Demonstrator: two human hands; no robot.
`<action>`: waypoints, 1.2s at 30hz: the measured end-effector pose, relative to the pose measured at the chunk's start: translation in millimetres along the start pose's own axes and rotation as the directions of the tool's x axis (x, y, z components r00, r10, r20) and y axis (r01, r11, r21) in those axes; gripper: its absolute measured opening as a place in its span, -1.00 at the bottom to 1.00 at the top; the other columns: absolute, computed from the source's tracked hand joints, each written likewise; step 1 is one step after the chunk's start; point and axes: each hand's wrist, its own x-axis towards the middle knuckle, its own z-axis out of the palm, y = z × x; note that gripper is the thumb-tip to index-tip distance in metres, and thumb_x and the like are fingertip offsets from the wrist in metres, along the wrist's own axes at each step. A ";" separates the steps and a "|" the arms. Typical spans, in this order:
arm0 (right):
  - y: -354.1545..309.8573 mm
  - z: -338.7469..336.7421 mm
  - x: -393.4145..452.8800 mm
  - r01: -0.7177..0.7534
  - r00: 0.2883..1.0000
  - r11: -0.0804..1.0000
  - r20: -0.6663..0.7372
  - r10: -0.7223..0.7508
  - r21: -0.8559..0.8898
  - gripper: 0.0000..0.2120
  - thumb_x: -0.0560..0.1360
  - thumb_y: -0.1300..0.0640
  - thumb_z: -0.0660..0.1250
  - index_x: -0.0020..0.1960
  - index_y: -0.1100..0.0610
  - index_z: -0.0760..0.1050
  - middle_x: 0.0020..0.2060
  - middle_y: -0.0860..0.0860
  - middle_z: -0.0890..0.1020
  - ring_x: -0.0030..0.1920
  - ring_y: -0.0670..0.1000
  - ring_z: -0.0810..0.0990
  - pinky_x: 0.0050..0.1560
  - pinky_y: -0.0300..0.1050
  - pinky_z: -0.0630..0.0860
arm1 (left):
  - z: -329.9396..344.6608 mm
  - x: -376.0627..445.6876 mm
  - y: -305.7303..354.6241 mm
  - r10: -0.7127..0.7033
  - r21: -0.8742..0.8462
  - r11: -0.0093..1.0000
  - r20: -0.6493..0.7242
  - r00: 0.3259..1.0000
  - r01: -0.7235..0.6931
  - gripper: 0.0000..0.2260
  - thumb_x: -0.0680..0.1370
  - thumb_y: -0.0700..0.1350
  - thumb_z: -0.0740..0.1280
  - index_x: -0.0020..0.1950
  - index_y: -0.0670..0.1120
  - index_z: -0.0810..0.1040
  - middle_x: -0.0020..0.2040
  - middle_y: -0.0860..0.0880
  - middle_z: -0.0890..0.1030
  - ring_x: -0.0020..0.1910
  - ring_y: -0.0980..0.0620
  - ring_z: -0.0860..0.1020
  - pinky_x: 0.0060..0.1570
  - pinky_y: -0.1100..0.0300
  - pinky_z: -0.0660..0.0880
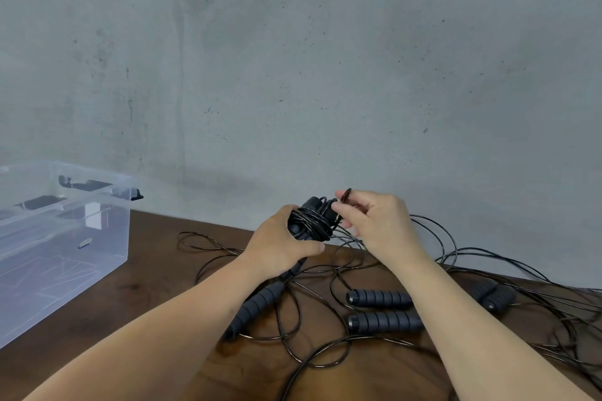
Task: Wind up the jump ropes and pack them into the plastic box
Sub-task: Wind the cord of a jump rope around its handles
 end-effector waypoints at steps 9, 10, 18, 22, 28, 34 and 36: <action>9.3 -0.3 2.0 0.101 0.993 0.892 0.092 -0.067 -0.440 -0.62 0.67 -0.03 0.12 -0.19 0.16 0.49 -0.26 0.00 0.58 -0.20 0.02 0.53 -0.19 -0.06 0.44 | 2.6 0.6 1.6 0.034 0.069 0.997 -0.081 0.996 -0.029 -0.35 0.33 0.08 0.55 0.35 0.08 0.37 0.09 0.12 0.57 0.09 0.10 0.55 0.15 0.11 0.49; 7.6 -0.9 1.8 0.048 0.993 0.917 0.118 -0.001 -0.395 -0.64 0.67 -0.03 0.10 -0.15 0.13 0.51 -0.26 -0.05 0.57 -0.21 -0.04 0.52 -0.21 -0.15 0.43 | 1.6 1.4 1.5 0.036 0.070 0.997 -0.101 0.994 -0.029 -0.34 0.33 0.08 0.55 0.37 0.08 0.36 0.10 0.12 0.57 0.09 0.09 0.55 0.17 0.09 0.49; -2.4 -8.4 7.2 -0.394 0.868 0.919 0.317 0.382 -0.030 -0.66 0.65 -0.03 0.20 -0.22 0.13 0.48 -0.46 -0.05 0.38 -0.45 -0.07 0.30 -0.49 -0.27 0.22 | 6.4 -4.0 5.0 0.130 0.133 0.985 -0.154 0.980 -0.110 -0.34 0.33 0.08 0.52 0.37 0.16 0.34 0.08 0.22 0.57 0.04 0.19 0.56 0.07 0.19 0.50; -5.1 -13.9 11.2 -0.418 0.841 0.908 0.366 0.399 -0.028 -0.68 0.63 -0.02 0.22 -0.21 0.13 0.48 -0.37 -0.01 0.39 -0.49 -0.09 0.25 -0.55 -0.31 0.15 | 7.6 -7.0 7.6 0.198 0.237 0.959 -0.180 0.963 -0.153 -0.32 0.38 0.09 0.49 0.43 0.13 0.29 0.18 0.22 0.50 0.04 0.18 0.53 0.03 0.22 0.47; -9.1 -14.9 11.2 -0.345 0.841 0.931 0.400 0.364 -0.122 -0.67 0.64 -0.02 0.19 -0.20 0.13 0.49 -0.36 -0.01 0.39 -0.50 -0.12 0.26 -0.51 -0.28 0.15 | 6.9 -8.3 5.8 0.289 0.326 0.917 -0.140 0.947 -0.231 -0.37 0.42 0.08 0.46 0.44 0.12 0.28 0.24 0.17 0.47 0.07 0.08 0.54 0.01 0.16 0.50; -6.0 -5.7 7.3 -0.320 0.892 0.941 0.301 0.338 -0.110 -0.67 0.61 -0.04 0.27 -0.14 0.19 0.59 -0.43 -0.01 0.49 -0.51 -0.06 0.41 -0.44 -0.23 0.35 | 5.6 -9.6 3.0 0.305 0.360 0.901 -0.132 0.943 -0.241 -0.36 0.43 0.05 0.46 0.45 0.08 0.28 0.27 0.15 0.47 0.07 0.07 0.54 -0.02 0.18 0.48; -5.1 0.5 5.4 -0.294 0.938 0.949 0.153 0.310 -0.117 -0.73 0.56 -0.06 0.34 -0.15 0.12 0.61 -0.47 -0.02 0.59 -0.54 -0.08 0.54 -0.41 -0.26 0.45 | 6.3 -8.7 3.4 0.301 0.355 0.907 -0.163 0.940 -0.228 -0.38 0.43 0.06 0.46 0.43 0.10 0.29 0.25 0.16 0.47 0.04 0.07 0.55 -0.04 0.13 0.52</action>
